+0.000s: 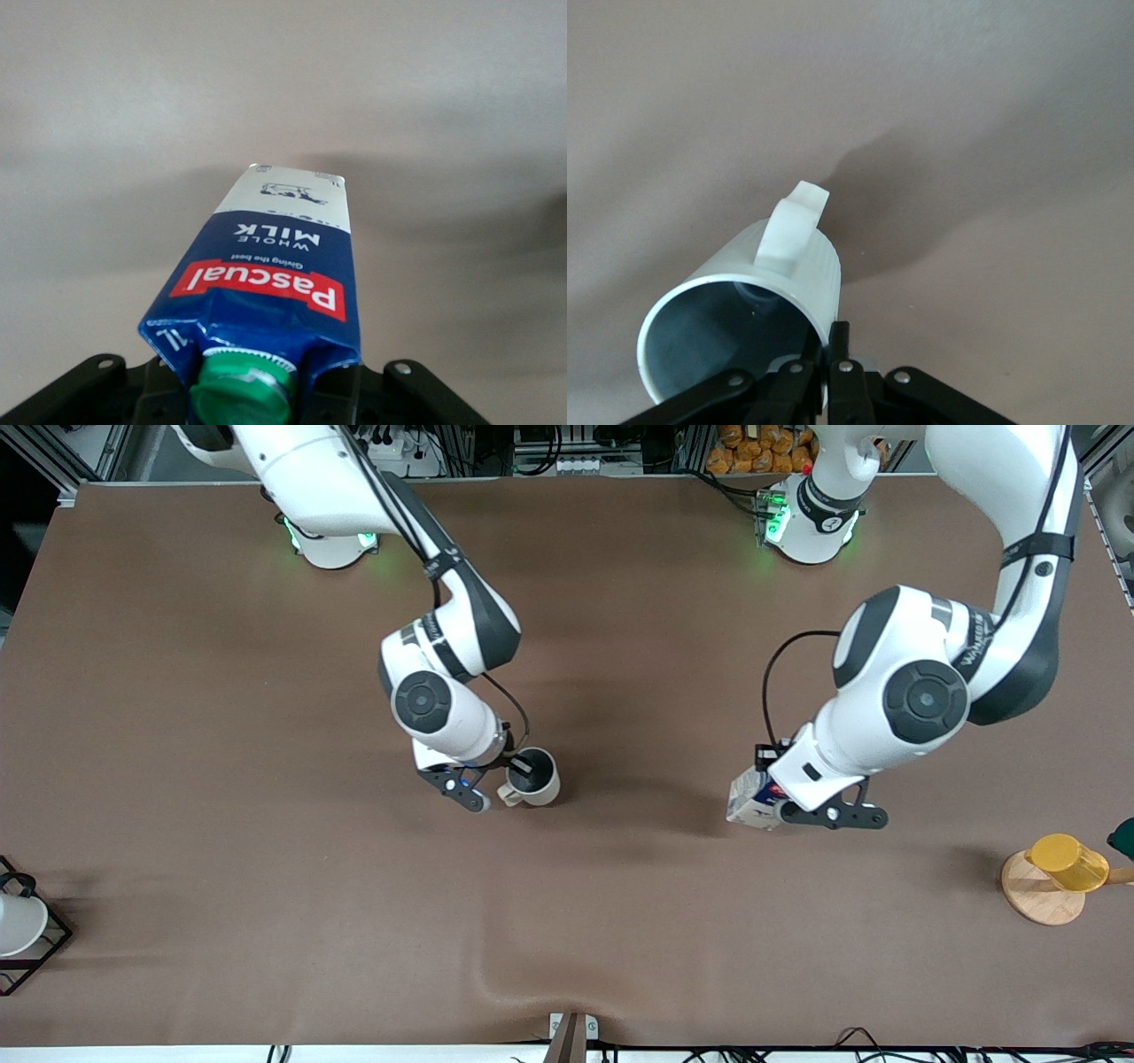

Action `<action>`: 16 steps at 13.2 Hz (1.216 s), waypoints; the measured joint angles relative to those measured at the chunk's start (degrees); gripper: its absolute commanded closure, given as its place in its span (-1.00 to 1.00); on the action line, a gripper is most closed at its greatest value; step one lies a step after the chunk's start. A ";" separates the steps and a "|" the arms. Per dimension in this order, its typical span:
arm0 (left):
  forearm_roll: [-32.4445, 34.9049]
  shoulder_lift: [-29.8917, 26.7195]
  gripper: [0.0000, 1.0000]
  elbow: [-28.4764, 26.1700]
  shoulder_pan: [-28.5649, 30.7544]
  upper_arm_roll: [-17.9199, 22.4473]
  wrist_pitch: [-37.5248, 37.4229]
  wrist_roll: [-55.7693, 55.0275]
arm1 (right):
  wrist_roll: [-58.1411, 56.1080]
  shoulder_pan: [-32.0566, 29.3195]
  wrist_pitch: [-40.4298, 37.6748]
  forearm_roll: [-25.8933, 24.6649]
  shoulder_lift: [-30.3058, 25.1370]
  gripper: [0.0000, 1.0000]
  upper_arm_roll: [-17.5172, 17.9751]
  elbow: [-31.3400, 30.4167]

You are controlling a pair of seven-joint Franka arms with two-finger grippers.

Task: Place milk next to cup
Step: 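Lift the carton with the left gripper while the right gripper grasps the mug, then set the mug down mid-table and withdraw the right gripper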

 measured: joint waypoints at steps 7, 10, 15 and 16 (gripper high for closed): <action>0.00 -2.02 1.00 0.01 -0.03 -1.64 -5.12 -0.76 | 4.08 1.40 2.29 0.07 1.63 -1.00 -0.36 0.32; 0.00 -2.42 1.00 0.00 -0.01 -1.67 -5.30 -0.76 | 4.07 1.32 0.27 0.06 1.50 -1.00 -0.97 2.36; -1.87 -4.18 1.00 0.03 0.03 -2.15 -6.49 -2.20 | 1.63 -5.81 -23.12 0.03 0.30 -1.00 -2.67 15.31; -2.03 -4.36 1.00 0.03 0.06 -2.96 -6.53 -3.62 | -1.63 -8.42 -26.70 0.00 -0.36 -1.00 -2.76 16.89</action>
